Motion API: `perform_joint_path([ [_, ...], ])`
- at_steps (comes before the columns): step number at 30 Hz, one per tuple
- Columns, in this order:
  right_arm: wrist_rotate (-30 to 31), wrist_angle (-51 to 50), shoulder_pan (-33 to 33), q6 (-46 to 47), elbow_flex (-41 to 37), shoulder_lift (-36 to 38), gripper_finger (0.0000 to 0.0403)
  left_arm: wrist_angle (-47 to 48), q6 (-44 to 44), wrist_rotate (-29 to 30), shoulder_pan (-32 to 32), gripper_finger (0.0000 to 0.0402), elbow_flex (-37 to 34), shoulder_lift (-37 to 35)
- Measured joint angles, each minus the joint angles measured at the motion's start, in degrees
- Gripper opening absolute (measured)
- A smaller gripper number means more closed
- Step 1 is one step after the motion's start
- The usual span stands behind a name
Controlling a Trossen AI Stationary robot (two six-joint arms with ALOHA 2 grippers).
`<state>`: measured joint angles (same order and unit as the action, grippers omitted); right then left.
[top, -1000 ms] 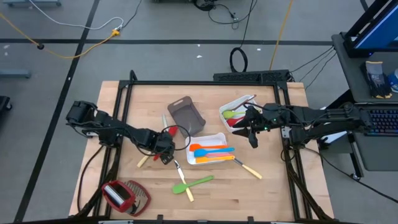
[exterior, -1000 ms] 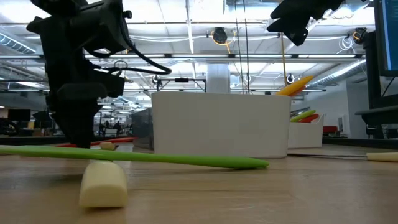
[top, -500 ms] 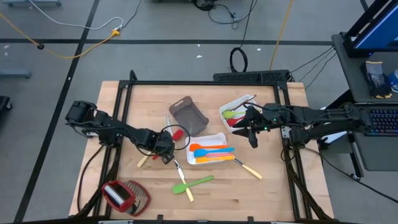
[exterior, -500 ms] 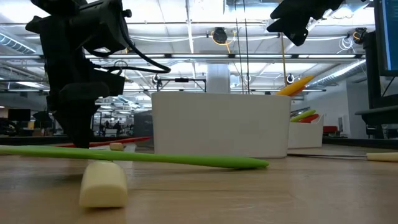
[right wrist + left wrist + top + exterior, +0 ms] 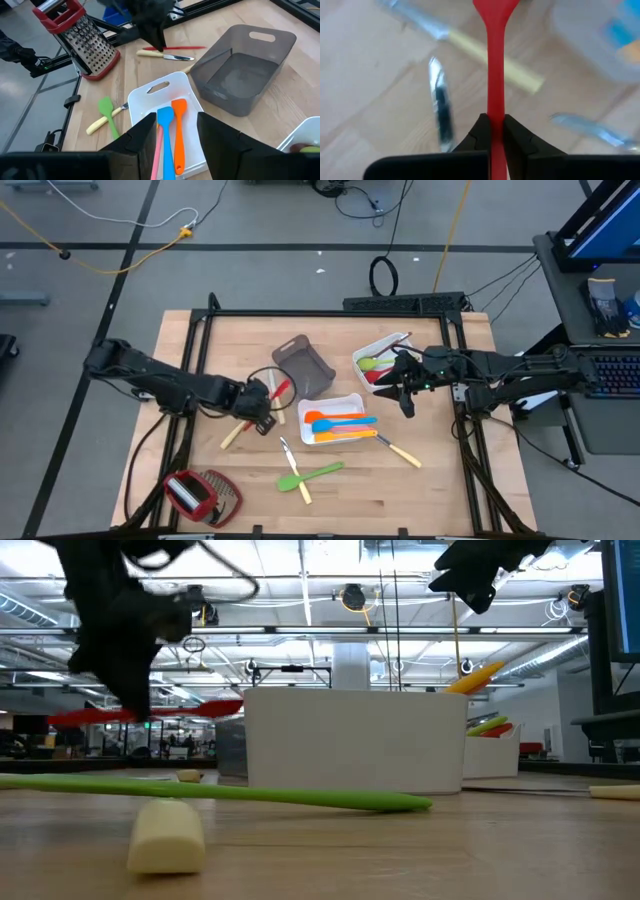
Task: Pick & Place Kitchen Items
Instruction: Put the red spatula into bottom white bin
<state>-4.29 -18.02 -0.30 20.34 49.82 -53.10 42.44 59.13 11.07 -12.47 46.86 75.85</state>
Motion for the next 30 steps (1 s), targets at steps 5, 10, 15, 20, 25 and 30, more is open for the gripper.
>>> perform_joint_path([
  [5, 0.00, 0.29, 0.00, -0.09, 0.00, -0.03, 0.0134, -3.93, -1.85, 4.30, 0.00, 0.0008, 4.30, -4.57],
  [10, -0.17, 2.55, 0.00, -0.02, -0.02, -0.65, 0.0134, -20.38, -10.43, 9.61, 0.25, 0.0001, 5.85, -8.39],
  [15, -0.36, 12.11, 0.00, -0.02, 0.00, -2.86, 0.0134, -38.03, -19.86, 10.03, 1.45, 0.0001, 5.85, -9.31],
  [20, -1.86, 24.81, 0.00, -0.03, 0.02, -6.16, 0.0134, -50.14, -24.73, 9.95, 2.81, 0.0001, 5.85, -8.65],
  [25, -4.97, 38.24, 0.01, -0.16, 0.02, -10.74, 0.0136, -59.08, -26.31, 9.91, 3.83, 0.0000, 5.82, -7.35],
  [30, -7.94, 46.24, 0.02, -0.02, 0.02, -15.75, 0.0159, -67.21, -27.36, 9.46, 4.67, 0.0000, 5.88, -5.51],
])
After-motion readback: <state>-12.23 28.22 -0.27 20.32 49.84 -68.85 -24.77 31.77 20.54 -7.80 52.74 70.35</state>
